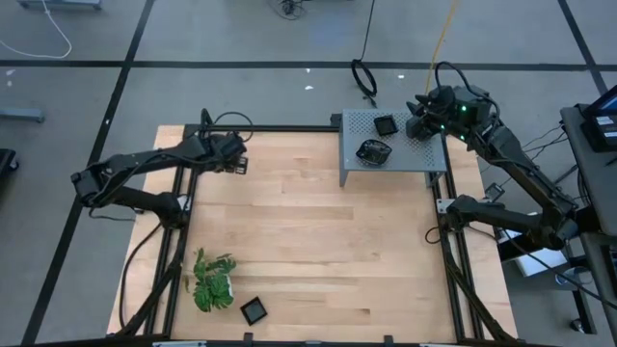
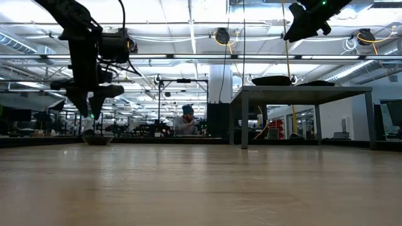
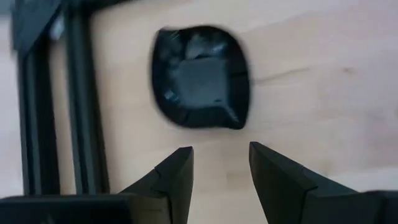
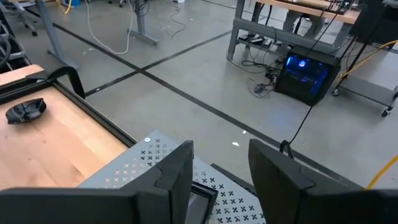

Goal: Pick & Place Mini shaped plates
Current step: Stack the leaf-shaped plate on top of the other leaf-shaped plates

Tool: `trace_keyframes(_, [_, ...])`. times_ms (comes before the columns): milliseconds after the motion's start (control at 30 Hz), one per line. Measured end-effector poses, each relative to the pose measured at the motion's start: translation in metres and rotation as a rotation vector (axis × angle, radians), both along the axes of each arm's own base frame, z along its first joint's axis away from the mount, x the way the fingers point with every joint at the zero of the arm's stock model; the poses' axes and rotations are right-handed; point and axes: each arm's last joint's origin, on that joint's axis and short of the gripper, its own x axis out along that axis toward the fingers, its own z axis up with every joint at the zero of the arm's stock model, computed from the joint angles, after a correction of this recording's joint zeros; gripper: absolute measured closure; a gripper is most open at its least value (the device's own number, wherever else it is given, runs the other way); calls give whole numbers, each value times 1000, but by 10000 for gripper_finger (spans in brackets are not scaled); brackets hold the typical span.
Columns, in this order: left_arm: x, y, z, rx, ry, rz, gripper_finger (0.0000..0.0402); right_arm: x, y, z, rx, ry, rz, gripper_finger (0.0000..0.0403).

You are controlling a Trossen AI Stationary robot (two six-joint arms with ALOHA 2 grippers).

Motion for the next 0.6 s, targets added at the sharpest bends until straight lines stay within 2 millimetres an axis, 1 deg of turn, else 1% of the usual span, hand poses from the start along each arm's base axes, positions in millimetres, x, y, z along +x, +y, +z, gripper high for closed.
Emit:
trace_keyframes(200, [3,1,-1,22,184,-422,240,0,0,0,-25,35,14,260])
trace_keyframes(233, [3,1,-1,22,214,-474,240,0,0,0,-25,36,14,261])
trace_keyframes(300, [3,2,-1,22,239,-520,240,1,-1,0,-23,37,14,261])
trace_keyframes(400, [3,5,-1,26,186,-473,240,1,-1,-1,-21,38,14,260])
trace_keyframes(500, [6,10,1,44,55,-353,240,2,-2,-1,-17,41,14,259])
trace_keyframes(600, [7,17,1,63,-33,-227,240,3,-4,-2,-13,44,14,259])
